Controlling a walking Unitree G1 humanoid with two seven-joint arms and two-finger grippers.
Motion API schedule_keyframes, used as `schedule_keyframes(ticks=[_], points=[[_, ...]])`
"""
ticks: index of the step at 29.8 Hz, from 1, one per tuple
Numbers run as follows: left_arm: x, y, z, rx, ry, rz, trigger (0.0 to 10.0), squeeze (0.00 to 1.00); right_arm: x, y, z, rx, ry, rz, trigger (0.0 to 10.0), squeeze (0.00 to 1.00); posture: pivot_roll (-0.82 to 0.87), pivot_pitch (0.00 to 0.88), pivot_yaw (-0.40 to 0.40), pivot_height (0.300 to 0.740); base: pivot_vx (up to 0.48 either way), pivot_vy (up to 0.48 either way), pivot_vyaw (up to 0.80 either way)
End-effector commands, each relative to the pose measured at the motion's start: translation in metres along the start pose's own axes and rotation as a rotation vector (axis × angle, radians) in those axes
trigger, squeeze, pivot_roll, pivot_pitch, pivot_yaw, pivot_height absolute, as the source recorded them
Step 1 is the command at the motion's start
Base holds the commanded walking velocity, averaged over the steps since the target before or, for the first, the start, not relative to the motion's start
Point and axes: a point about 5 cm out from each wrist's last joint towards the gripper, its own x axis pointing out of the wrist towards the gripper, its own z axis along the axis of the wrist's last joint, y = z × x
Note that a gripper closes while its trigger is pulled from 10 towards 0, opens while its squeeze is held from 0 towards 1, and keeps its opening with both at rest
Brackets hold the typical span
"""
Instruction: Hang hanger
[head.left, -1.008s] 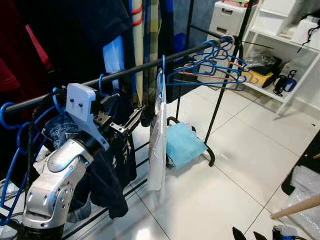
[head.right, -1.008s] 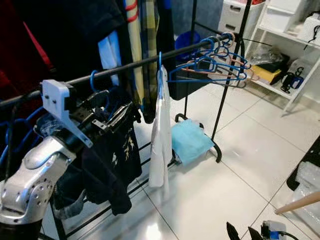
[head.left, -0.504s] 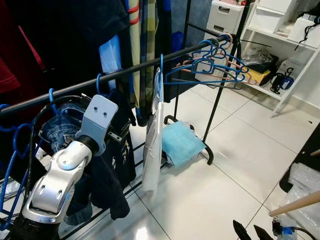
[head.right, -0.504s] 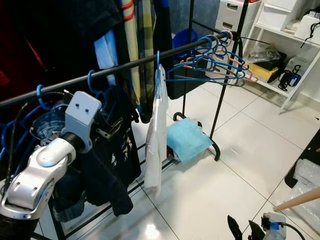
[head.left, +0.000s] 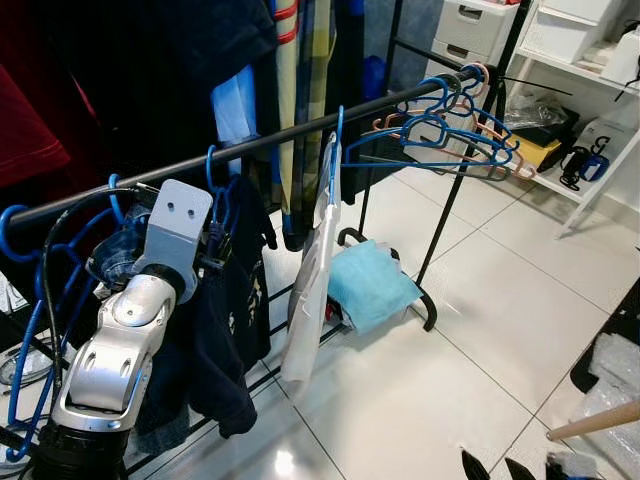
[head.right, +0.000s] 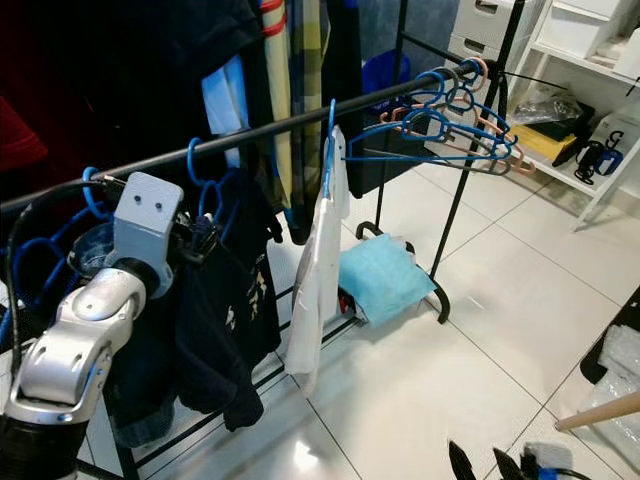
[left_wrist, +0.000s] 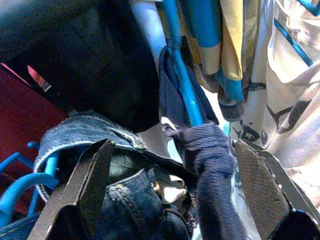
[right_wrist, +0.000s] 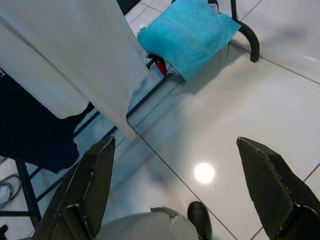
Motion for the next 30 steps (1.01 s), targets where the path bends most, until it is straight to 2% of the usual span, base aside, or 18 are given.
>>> schedule_keyframes(ticks=[1,3,7,14,15,16,17,18,19,26,30], points=[[-0.001,0.0,-0.007,0.029,0.046,0.01,10.0,0.0,-0.005,-0.005,-0.001,0.01,0.008,-0.014,10.0,0.0,-0.09,0.126,-0.009,0.74,0.0,0.0,0.0],[-0.001,0.0,-0.007,0.029,0.046,0.01,10.0,0.0,-0.005,-0.005,-0.001,0.01,0.008,-0.014,10.0,0.0,-0.09,0.126,-0.009,0.74,0.0,0.0,0.0],[-0.003,-0.007,-0.015,0.046,0.112,-0.021,10.0,0.0,0.001,-0.013,-0.009,0.028,0.049,-0.039,10.0,0.0,-0.09,0.125,-0.01,0.74,0.0,0.0,0.0],[-0.002,-0.008,-0.016,0.032,0.132,-0.024,10.0,0.0,-0.002,-0.021,-0.011,0.043,0.083,-0.068,10.0,0.0,-0.09,0.125,-0.01,0.74,0.0,0.0,0.0],[-0.002,-0.007,-0.014,0.031,0.121,-0.013,3.6,0.0,-0.005,-0.024,-0.013,0.049,0.096,-0.078,10.0,0.0,-0.09,0.126,-0.008,0.74,0.0,0.0,0.0],[-0.002,-0.007,-0.014,0.031,0.121,-0.013,3.6,0.0,-0.005,-0.024,-0.013,0.049,0.096,-0.078,10.0,0.0,-0.09,0.126,-0.008,0.74,0.0,0.0,0.0],[-0.002,-0.005,-0.013,0.027,0.115,-0.001,1.1,0.0,-0.006,-0.025,-0.015,0.056,0.109,-0.087,10.0,0.0,-0.09,0.126,-0.007,0.74,0.0,0.0,0.0],[-0.002,-0.005,-0.013,0.027,0.115,-0.001,1.1,0.0,-0.006,-0.025,-0.015,0.056,0.109,-0.087,10.0,0.0,-0.09,0.126,-0.007,0.74,0.0,0.0,0.0],[-0.001,-0.004,-0.013,0.027,0.111,0.007,0.0,0.0,-0.008,-0.027,-0.017,0.063,0.121,-0.096,10.0,0.0,-0.09,0.126,-0.007,0.74,0.0,0.0,0.0],[-0.002,-0.002,-0.016,0.041,0.126,0.007,0.0,0.0,-0.007,-0.025,-0.024,0.075,0.14,-0.108,10.0,0.0,-0.09,0.126,-0.005,0.74,0.0,0.0,0.0],[-0.002,-0.002,-0.019,0.049,0.141,0.001,0.0,0.0,0.002,-0.012,-0.03,0.077,0.14,-0.096,10.0,0.0,-0.09,0.127,-0.005,0.74,0.0,0.0,0.0]])
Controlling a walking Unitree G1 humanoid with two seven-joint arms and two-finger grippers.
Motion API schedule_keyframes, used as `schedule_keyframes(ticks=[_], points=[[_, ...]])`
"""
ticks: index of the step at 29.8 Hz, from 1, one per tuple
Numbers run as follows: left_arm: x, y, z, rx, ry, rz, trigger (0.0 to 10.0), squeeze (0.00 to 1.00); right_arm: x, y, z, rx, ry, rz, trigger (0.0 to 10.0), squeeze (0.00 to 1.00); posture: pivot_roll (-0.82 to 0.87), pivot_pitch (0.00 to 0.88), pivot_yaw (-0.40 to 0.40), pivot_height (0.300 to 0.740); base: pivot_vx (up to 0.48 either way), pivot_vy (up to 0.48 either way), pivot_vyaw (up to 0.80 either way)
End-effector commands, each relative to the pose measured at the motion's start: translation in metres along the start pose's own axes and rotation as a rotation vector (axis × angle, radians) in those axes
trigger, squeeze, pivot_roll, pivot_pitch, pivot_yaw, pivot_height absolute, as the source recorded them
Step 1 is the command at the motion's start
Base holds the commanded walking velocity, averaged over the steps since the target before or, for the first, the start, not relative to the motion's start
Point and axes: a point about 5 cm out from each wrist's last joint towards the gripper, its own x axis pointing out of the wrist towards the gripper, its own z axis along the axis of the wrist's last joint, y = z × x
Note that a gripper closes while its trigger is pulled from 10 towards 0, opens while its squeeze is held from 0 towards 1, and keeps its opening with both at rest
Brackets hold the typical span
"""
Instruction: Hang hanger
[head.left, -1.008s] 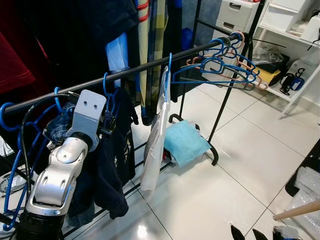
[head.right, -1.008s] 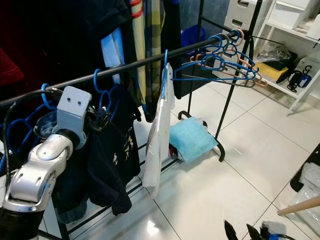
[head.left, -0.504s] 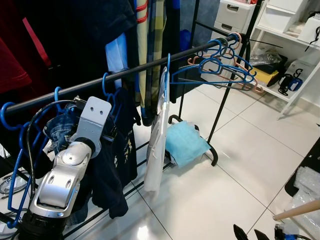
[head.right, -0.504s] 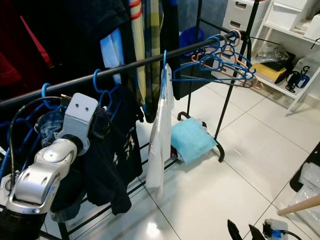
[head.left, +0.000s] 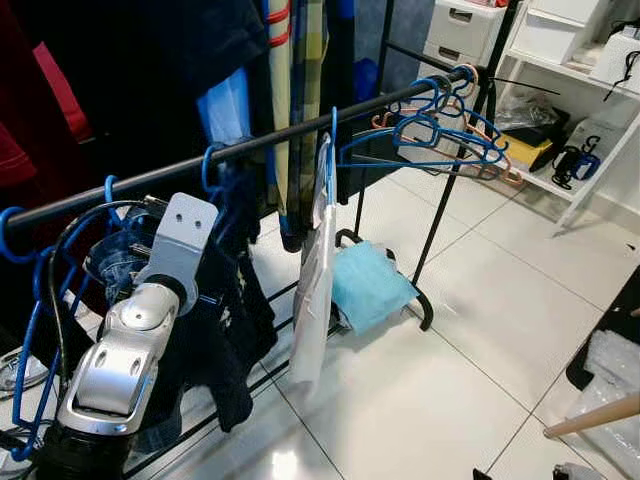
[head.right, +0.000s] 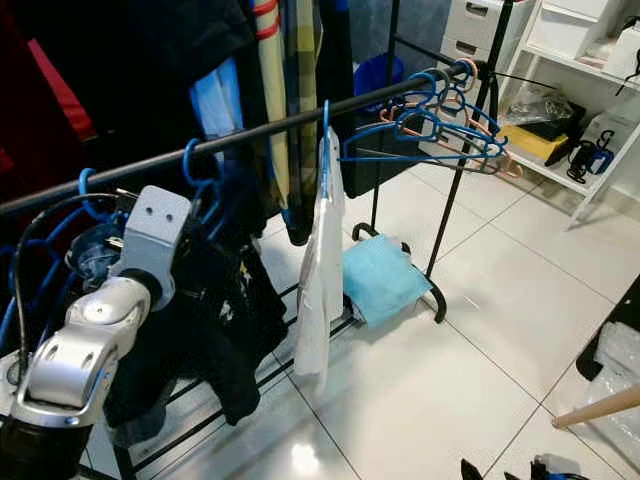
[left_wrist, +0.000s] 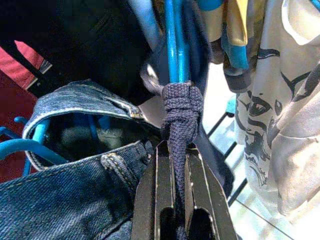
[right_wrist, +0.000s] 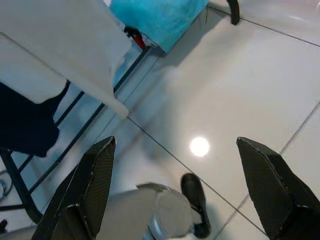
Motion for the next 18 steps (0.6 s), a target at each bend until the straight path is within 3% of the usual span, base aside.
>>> schedule_keyframes(ticks=[1,3,6,8,13,16,18], points=[[-0.001,0.001,-0.009,0.018,0.042,-0.006,0.0,0.0,0.0,0.011,-0.013,0.002,0.018,0.004,10.0,0.0,-0.09,0.127,-0.006,0.74,0.0,0.0,0.0],[0.0,0.0,-0.009,0.001,0.043,-0.011,0.0,0.0,0.002,0.025,-0.019,-0.004,0.001,0.026,10.0,0.0,-0.09,0.127,-0.006,0.74,0.0,0.0,0.0],[0.0,0.0,-0.007,-0.028,0.026,-0.019,0.0,0.0,0.003,0.028,-0.017,-0.012,-0.02,0.04,10.0,0.0,-0.09,0.127,-0.006,0.74,0.0,0.0,0.0],[0.002,0.005,0.003,-0.08,-0.039,-0.025,0.0,0.0,-0.003,0.023,-0.006,-0.029,-0.06,0.056,10.0,0.0,-0.09,0.123,-0.008,0.74,0.0,0.0,0.0],[0.003,0.013,0.012,-0.121,-0.102,-0.035,0.0,0.0,-0.007,0.016,0.007,-0.044,-0.087,0.066,10.0,0.0,-0.09,0.123,-0.008,0.74,0.0,0.0,0.0],[0.003,0.018,0.017,-0.149,-0.139,-0.051,0.0,0.0,-0.006,0.011,0.013,-0.047,-0.09,0.066,10.0,0.0,-0.09,0.123,-0.008,0.74,0.0,0.0,0.0],[0.001,0.031,0.021,-0.152,-0.177,-0.056,0.0,0.0,0.001,0.006,0.02,-0.048,-0.085,0.058,10.0,0.0,-0.09,0.118,-0.008,0.74,0.0,0.0,0.0]])
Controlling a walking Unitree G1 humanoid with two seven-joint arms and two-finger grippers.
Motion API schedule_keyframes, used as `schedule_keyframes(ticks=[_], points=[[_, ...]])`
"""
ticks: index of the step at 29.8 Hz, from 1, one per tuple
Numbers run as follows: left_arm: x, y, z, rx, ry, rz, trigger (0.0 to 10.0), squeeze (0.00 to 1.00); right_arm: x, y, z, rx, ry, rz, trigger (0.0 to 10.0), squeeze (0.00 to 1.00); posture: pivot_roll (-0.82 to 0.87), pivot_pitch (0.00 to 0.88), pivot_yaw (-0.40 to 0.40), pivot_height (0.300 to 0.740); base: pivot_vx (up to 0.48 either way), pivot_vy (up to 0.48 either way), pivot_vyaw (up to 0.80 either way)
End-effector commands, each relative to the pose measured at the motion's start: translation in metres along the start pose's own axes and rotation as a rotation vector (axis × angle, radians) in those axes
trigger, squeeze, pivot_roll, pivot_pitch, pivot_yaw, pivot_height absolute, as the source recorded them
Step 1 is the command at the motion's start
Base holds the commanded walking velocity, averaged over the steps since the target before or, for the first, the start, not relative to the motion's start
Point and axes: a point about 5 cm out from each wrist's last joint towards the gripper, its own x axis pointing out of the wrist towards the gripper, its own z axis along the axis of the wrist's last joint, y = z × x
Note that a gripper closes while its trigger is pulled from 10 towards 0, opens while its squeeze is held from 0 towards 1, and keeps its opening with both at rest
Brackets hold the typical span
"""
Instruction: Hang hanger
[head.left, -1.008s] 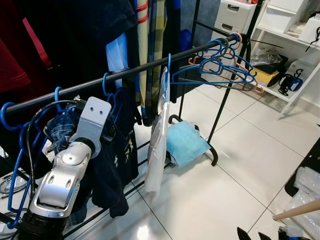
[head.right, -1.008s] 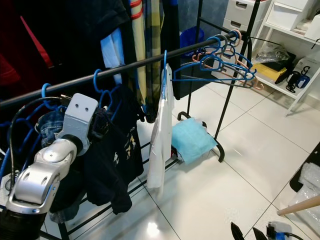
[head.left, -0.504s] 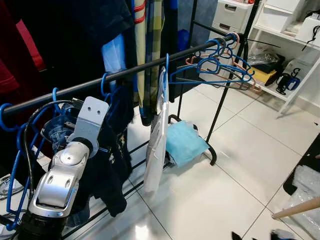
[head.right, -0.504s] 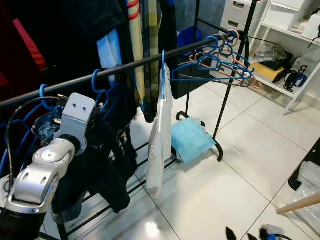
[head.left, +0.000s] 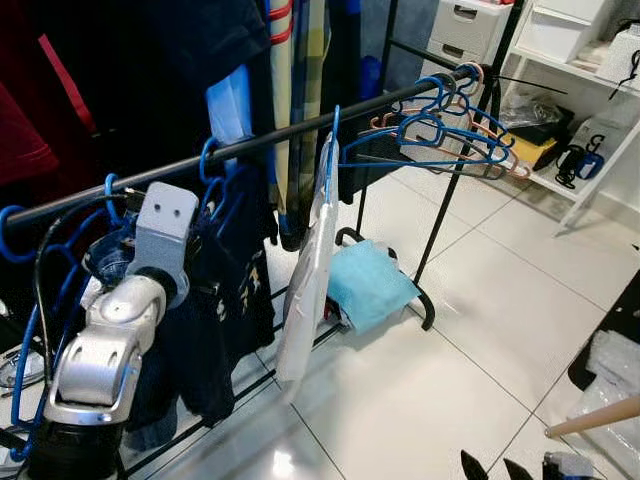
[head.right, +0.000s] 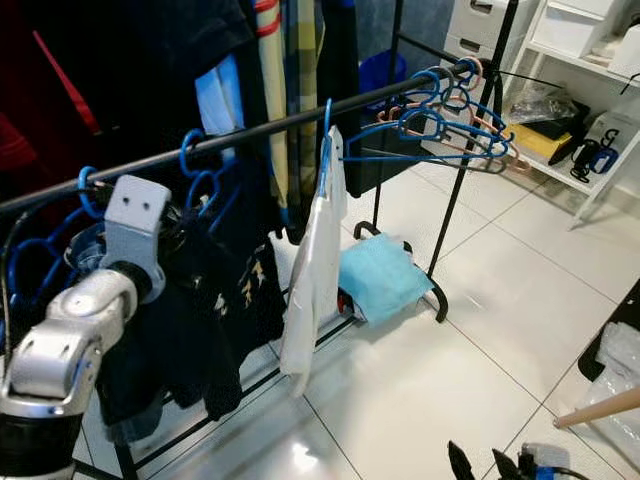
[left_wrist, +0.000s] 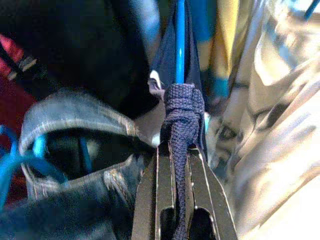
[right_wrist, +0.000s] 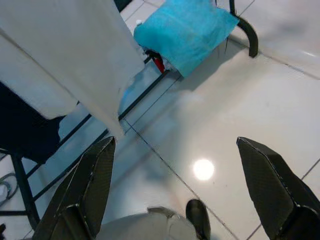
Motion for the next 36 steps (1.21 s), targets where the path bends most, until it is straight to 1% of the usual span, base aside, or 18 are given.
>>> schedule_keyframes(ticks=[1,3,4,5,8,9,10,11,16,17,18,19,21,22,24,33,35,36], points=[[-0.003,0.017,0.011,-0.003,-0.078,-0.001,0.0,0.0,0.003,-0.006,-0.001,0.027,0.025,-0.028,10.0,0.0,-0.09,0.116,-0.009,0.74,0.0,0.0,0.0],[-0.003,0.017,0.011,-0.003,-0.078,-0.001,0.0,0.0,0.003,-0.006,-0.001,0.027,0.025,-0.028,10.0,0.0,-0.09,0.116,-0.009,0.74,0.0,0.0,0.0],[-0.005,0.02,0.01,-0.013,-0.083,-0.014,0.3,0.0,0.008,-0.004,-0.002,0.03,0.033,-0.033,10.0,0.0,-0.09,0.115,-0.01,0.74,0.0,0.0,0.0],[-0.009,0.019,0.009,-0.037,-0.1,-0.067,4.9,0.0,0.014,0.001,-0.006,0.033,0.041,-0.034,10.0,0.0,-0.09,0.114,-0.011,0.74,0.0,0.0,0.0],[-0.009,0.019,0.009,-0.037,-0.1,-0.067,4.9,0.0,0.014,0.001,-0.006,0.033,0.041,-0.034,10.0,0.0,-0.09,0.114,-0.011,0.74,0.0,0.0,0.0],[-0.012,0.019,0.008,-0.048,-0.112,-0.106,9.1,0.0,0.017,0.008,-0.009,0.034,0.043,-0.031,10.0,0.0,-0.09,0.114,-0.011,0.74,0.0,0.0,0.0],[-0.012,0.019,0.008,-0.048,-0.112,-0.106,9.1,0.0,0.017,0.008,-0.009,0.034,0.043,-0.031,10.0,0.0,-0.09,0.114,-0.011,0.74,0.0,0.0,0.0],[-0.016,0.019,0.006,-0.065,-0.11,-0.142,10.0,0.0,0.018,0.011,-0.008,0.031,0.036,-0.026,10.0,0.0,-0.1,0.116,-0.012,0.74,0.0,0.0,0.0],[-0.019,0.022,0.003,-0.094,-0.102,-0.17,10.0,0.0,0.016,0.01,-0.004,0.028,0.028,-0.023,10.0,0.0,-0.09,0.118,-0.012,0.74,0.0,0.0,0.0],[-0.021,0.025,0.001,-0.101,-0.085,-0.21,10.0,0.0,0.01,0.002,0.001,0.025,0.024,-0.024,10.0,0.0,-0.09,0.12,-0.014,0.74,0.0,0.0,0.0],[-0.021,0.025,0.001,-0.101,-0.085,-0.21,10.0,0.0,0.01,0.002,0.001,0.025,0.024,-0.024,10.0,0.0,-0.09,0.12,-0.014,0.74,0.0,0.0,0.0],[-0.026,0.029,-0.004,-0.085,-0.057,-0.253,10.0,0.0,-0.001,-0.009,0.005,0.024,0.023,-0.028,10.0,0.0,-0.09,0.12,-0.014,0.74,-0.285,0.0,0.0],[-0.026,0.029,-0.004,-0.085,-0.057,-0.253,10.0,0.0,-0.001,-0.009,0.005,0.024,0.023,-0.028,10.0,0.0,-0.09,0.12,-0.014,0.74,-0.285,0.0,0.0],[-0.03,0.033,-0.009,-0.078,-0.038,-0.287,10.0,0.0,-0.01,-0.017,0.007,0.024,0.025,-0.031,10.0,0.0,-0.09,0.12,-0.014,0.74,-0.3,0.0,0.0],[-0.034,0.037,-0.012,-0.076,-0.022,-0.309,10.0,0.0,-0.015,-0.021,0.007,0.025,0.028,-0.034,10.0,0.0,-0.09,0.122,-0.013,0.74,-0.309,0.0,0.0],[-0.042,0.046,-0.018,-0.08,-0.005,-0.354,10.0,0.0,-0.016,-0.022,0.004,0.03,0.034,-0.037,10.0,0.0,-0.09,0.121,-0.016,0.74,-0.349,0.0,0.0],[-0.046,0.051,-0.018,-0.091,-0.005,-0.379,10.0,0.0,-0.013,-0.019,0.0,0.032,0.039,-0.039,10.0,0.0,-0.09,0.121,-0.017,0.74,-0.364,0.0,0.0],[-0.051,0.054,-0.018,-0.1,-0.004,-0.411,10.0,0.0,-0.007,-0.011,-0.008,0.037,0.05,-0.042,10.0,0.0,-0.09,0.121,-0.018,0.74,-0.371,0.0,0.0]])
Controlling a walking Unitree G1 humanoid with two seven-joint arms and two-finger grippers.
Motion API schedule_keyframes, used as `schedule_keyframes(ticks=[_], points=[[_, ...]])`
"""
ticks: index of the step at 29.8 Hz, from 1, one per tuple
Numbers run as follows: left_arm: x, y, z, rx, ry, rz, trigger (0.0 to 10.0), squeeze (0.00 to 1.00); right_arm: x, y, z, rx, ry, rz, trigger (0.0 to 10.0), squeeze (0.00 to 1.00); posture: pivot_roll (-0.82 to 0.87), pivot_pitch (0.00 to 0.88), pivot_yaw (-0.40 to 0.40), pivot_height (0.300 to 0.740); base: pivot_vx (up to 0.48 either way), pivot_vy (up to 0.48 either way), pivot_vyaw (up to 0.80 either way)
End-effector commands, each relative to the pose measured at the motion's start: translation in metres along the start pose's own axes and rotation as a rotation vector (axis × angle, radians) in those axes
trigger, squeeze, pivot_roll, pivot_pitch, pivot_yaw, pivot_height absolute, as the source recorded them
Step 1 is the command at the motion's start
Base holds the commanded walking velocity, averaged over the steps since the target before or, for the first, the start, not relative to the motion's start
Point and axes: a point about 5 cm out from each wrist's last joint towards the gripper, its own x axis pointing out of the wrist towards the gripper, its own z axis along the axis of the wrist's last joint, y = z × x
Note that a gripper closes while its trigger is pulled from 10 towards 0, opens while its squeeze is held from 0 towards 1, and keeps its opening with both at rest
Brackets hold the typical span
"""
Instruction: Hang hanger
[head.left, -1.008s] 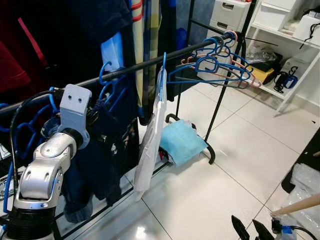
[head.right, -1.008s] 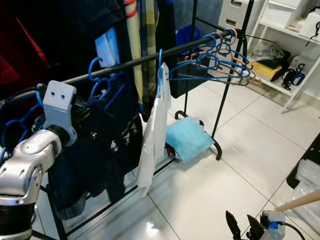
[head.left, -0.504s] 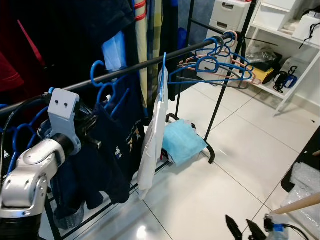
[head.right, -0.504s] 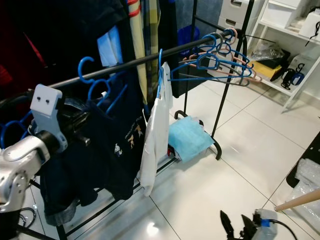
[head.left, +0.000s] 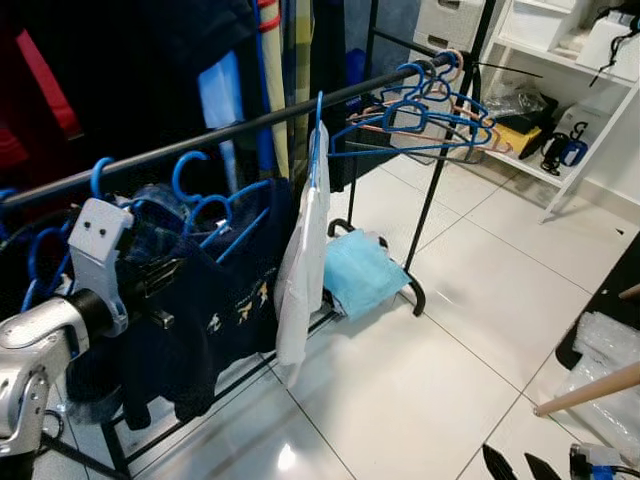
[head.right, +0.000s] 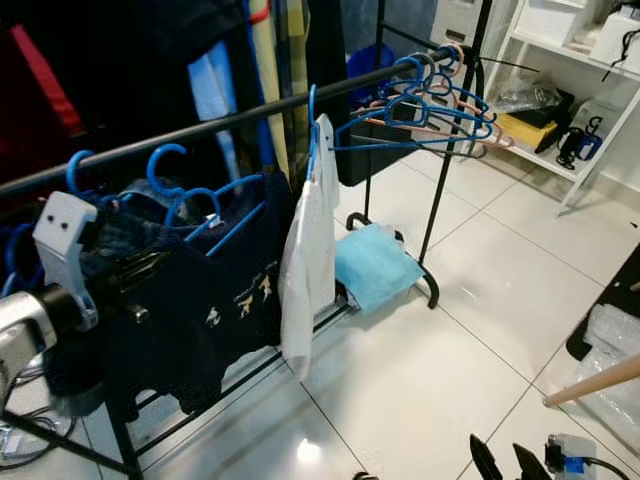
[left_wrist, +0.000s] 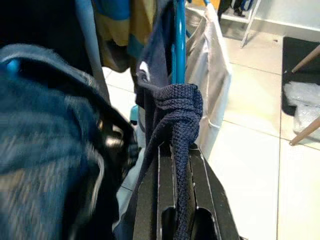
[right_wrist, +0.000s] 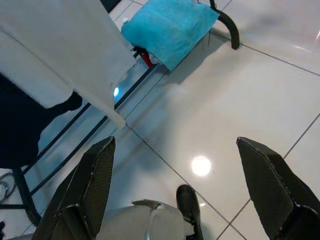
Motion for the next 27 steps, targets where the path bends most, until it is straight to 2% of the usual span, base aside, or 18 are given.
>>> schedule_keyframes(ticks=[1,4,7,8,11,13,14,16,17,18,19,21,22,23,24,25,26,27], points=[[-0.009,0.004,0.004,0.004,-0.018,-0.034,10.0,0.0,-0.002,0.006,-0.015,0.016,0.034,-0.022,10.0,0.0,-0.09,0.121,-0.018,0.74,-0.371,0.0,0.0],[-0.014,0.004,0.005,-0.01,-0.022,-0.064,10.0,0.0,0.002,0.014,-0.023,0.02,0.045,-0.024,10.0,0.0,-0.09,0.121,-0.02,0.74,-0.374,0.0,0.0],[-0.014,0.004,0.005,-0.01,-0.022,-0.064,10.0,0.0,0.002,0.014,-0.023,0.02,0.045,-0.024,10.0,0.0,-0.09,0.121,-0.02,0.74,-0.379,0.0,0.0],[-0.018,0.004,0.006,-0.019,-0.021,-0.092,10.0,0.0,0.005,0.02,-0.029,0.024,0.055,-0.023,10.0,0.0,-0.09,0.121,-0.022,0.74,-0.39,0.0,0.0],[-0.023,0.002,0.006,-0.027,-0.016,-0.135,10.0,0.0,0.006,0.022,-0.029,0.027,0.056,-0.024,10.0,0.0,-0.09,0.12,-0.021,0.74,-0.39,0.0,0.0],[-0.025,-0.008,0.009,-0.048,-0.023,-0.222,10.0,0.0,0.01,0.01,-0.012,0.044,-0.001,-0.046,10.0,0.0,-0.08,0.12,-0.015,0.74,-0.398,0.0,0.0],[-0.022,-0.015,0.012,-0.067,-0.042,-0.259,10.0,0.0,0.014,-0.001,0.008,0.052,-0.064,-0.058,10.0,0.0,-0.08,0.12,-0.013,0.74,-0.398,0.0,0.0],[-0.022,-0.015,0.012,-0.067,-0.042,-0.259,10.0,0.0,0.014,-0.001,0.008,0.052,-0.064,-0.058,10.0,0.0,-0.08,0.12,-0.013,0.74,-0.398,0.0,0.0],[-0.02,-0.02,0.013,-0.079,-0.055,-0.28,10.0,0.0,0.017,-0.008,0.021,0.058,-0.108,-0.064,10.0,0.0,-0.08,0.119,-0.011,0.74,-0.398,0.0,0.0],[-0.02,-0.02,0.013,-0.079,-0.055,-0.28,10.0,0.0,0.017,-0.008,0.021,0.058,-0.108,-0.064,10.0,0.0,-0.08,0.119,-0.011,0.74,-0.398,0.0,0.0],[-0.015,-0.029,0.016,-0.094,-0.077,-0.323,10.0,0.0,0.041,0.001,0.062,0.044,-0.223,-0.035,10.0,0.0,-0.09,0.117,-0.008,0.74,-0.401,0.0,0.0],[-0.01,-0.04,0.019,-0.106,-0.106,-0.386,10.0,0.0,0.066,0.027,0.123,0.017,-0.387,0.03,10.0,0.0,-0.09,0.116,-0.007,0.74,-0.399,0.0,0.0],[-0.01,-0.04,0.019,-0.106,-0.106,-0.386,10.0,0.0,0.066,0.027,0.123,0.017,-0.387,0.03,10.0,0.0,-0.09,0.116,-0.007,0.74,-0.398,0.0,0.0],[-0.009,-0.042,0.023,-0.106,-0.122,-0.414,10.0,0.0,0.067,0.044,0.156,-0.001,-0.476,0.081,10.0,0.0,-0.09,0.112,-0.009,0.74,-0.401,0.0,0.0],[-0.009,-0.042,0.023,-0.106,-0.122,-0.414,10.0,0.0,0.067,0.044,0.156,-0.001,-0.476,0.081,10.0,0.0,-0.09,0.112,-0.009,0.74,-0.401,0.0,0.0],[-0.009,-0.039,0.032,-0.083,-0.15,-0.433,10.0,0.0,0.058,0.072,0.196,-0.051,-0.584,0.195,10.0,0.0,-0.08,0.11,-0.011,0.74,-0.368,0.0,0.0],[-0.009,-0.039,0.032,-0.083,-0.15,-0.433,10.0,0.0,0.058,0.072,0.196,-0.051,-0.584,0.195,10.0,0.0,-0.08,0.11,-0.011,0.74,-0.368,0.0,0.0],[-0.009,-0.036,0.036,-0.076,-0.162,-0.438,10.0,0.0,0.055,0.081,0.206,-0.08,-0.614,0.229,10.0,0.0,-0.08,0.11,-0.01,0.74,-0.296,0.0,0.0]])
